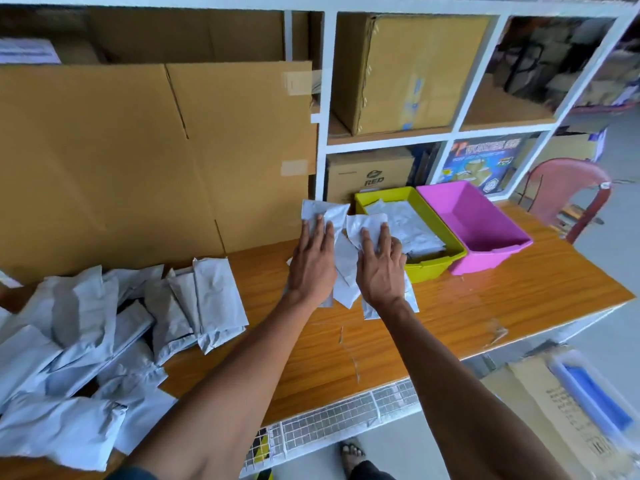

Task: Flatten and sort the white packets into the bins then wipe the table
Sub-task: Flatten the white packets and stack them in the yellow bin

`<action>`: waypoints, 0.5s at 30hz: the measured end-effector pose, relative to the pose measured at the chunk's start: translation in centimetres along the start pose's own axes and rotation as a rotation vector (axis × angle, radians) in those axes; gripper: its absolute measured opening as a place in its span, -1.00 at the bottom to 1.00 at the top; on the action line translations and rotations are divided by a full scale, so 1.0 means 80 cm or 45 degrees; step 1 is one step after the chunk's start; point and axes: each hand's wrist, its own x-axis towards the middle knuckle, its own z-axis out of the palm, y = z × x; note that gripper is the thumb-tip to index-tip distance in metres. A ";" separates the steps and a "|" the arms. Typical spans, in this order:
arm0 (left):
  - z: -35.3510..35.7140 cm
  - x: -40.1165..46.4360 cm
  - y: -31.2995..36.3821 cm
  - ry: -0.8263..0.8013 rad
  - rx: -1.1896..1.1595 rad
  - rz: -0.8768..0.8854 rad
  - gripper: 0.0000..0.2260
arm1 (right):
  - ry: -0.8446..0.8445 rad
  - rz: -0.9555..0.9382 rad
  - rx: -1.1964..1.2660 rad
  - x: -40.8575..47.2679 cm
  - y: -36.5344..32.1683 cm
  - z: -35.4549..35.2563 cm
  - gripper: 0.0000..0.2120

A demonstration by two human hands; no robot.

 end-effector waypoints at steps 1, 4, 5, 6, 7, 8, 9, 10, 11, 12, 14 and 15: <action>0.003 0.007 0.011 -0.003 0.006 0.020 -0.29 | 0.007 0.007 -0.009 0.004 0.012 -0.003 -0.50; 0.015 0.029 0.042 -0.015 0.003 0.062 -0.29 | 0.016 0.038 -0.028 0.022 0.051 -0.008 -0.51; 0.020 0.038 0.053 -0.018 -0.001 0.071 -0.29 | 0.011 0.048 -0.034 0.030 0.065 -0.008 -0.52; 0.026 0.047 0.063 -0.019 -0.010 0.078 -0.29 | 0.009 0.056 -0.037 0.037 0.078 -0.008 -0.52; 0.033 0.058 0.074 -0.019 -0.020 0.084 -0.30 | 0.005 0.064 -0.037 0.046 0.094 -0.007 -0.51; 0.040 0.069 0.085 -0.023 -0.025 0.088 -0.31 | 0.003 0.071 -0.033 0.056 0.109 -0.006 -0.51; 0.046 0.079 0.095 -0.023 -0.028 0.086 -0.32 | 0.000 0.075 -0.033 0.065 0.123 -0.004 -0.50; 0.056 0.092 0.106 -0.021 -0.020 0.083 -0.32 | -0.009 0.077 -0.037 0.076 0.139 -0.001 -0.50; 0.066 0.105 0.117 -0.023 -0.024 0.070 -0.32 | -0.021 0.079 -0.038 0.088 0.154 0.002 -0.50; 0.078 0.119 0.127 -0.027 -0.038 0.054 -0.31 | -0.038 0.078 -0.033 0.102 0.170 0.008 -0.50; 0.100 0.146 0.143 -0.048 -0.051 0.016 -0.31 | -0.080 0.073 -0.015 0.128 0.196 0.019 -0.49; 0.112 0.163 0.152 -0.061 -0.039 -0.008 -0.31 | -0.108 0.074 -0.006 0.142 0.209 0.027 -0.49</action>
